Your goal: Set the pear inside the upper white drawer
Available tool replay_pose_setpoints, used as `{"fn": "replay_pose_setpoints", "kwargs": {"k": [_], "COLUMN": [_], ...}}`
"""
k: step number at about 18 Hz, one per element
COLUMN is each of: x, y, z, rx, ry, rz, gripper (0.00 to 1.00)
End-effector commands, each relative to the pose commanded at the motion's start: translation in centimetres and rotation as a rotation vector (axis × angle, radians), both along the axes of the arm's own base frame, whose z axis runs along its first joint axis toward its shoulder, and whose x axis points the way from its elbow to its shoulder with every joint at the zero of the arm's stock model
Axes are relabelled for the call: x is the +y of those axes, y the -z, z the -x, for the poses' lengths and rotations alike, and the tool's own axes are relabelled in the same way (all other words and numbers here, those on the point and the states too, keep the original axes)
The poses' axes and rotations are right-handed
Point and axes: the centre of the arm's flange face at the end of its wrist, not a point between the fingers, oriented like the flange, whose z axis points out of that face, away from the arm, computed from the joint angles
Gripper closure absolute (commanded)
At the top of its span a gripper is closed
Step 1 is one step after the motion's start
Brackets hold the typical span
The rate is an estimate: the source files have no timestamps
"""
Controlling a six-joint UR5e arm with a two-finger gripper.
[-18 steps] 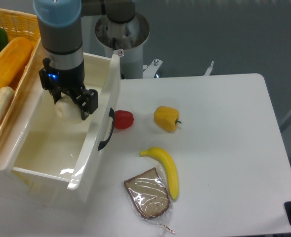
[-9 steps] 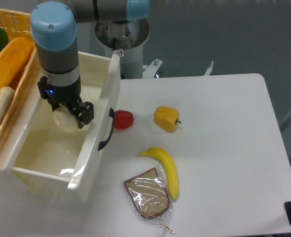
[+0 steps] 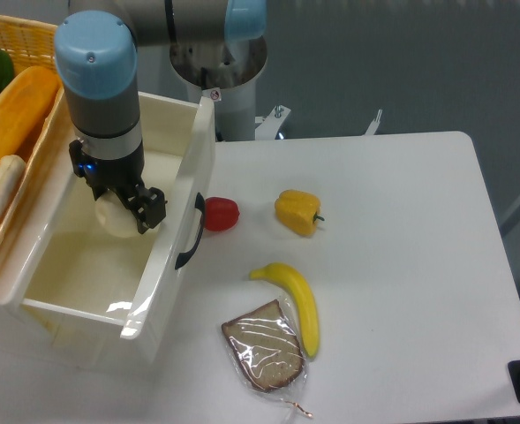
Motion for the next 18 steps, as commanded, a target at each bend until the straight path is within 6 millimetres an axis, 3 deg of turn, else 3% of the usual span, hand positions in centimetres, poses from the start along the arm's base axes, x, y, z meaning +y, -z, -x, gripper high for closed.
{"fn": "replay_pose_setpoints", "kwargs": {"k": [3,10,13,16,18], "x": [-0.1,-0.2,-0.1,-2.0,-2.8], "y": [0.3,-0.1,-2.8,-7.2,-8.8], "z": [0.1,0.1,0.9,4.1,6.4], "rx": [0.004,0.001,-0.014,-0.029,-0.033], "ry": [0.093,0.091,0.059,-0.051,-0.187], "rz": [0.007,-0.006,-0.078,-0.187,-0.260], "gripper": [0.05,0.04,0.04,0.02,0.01]}}
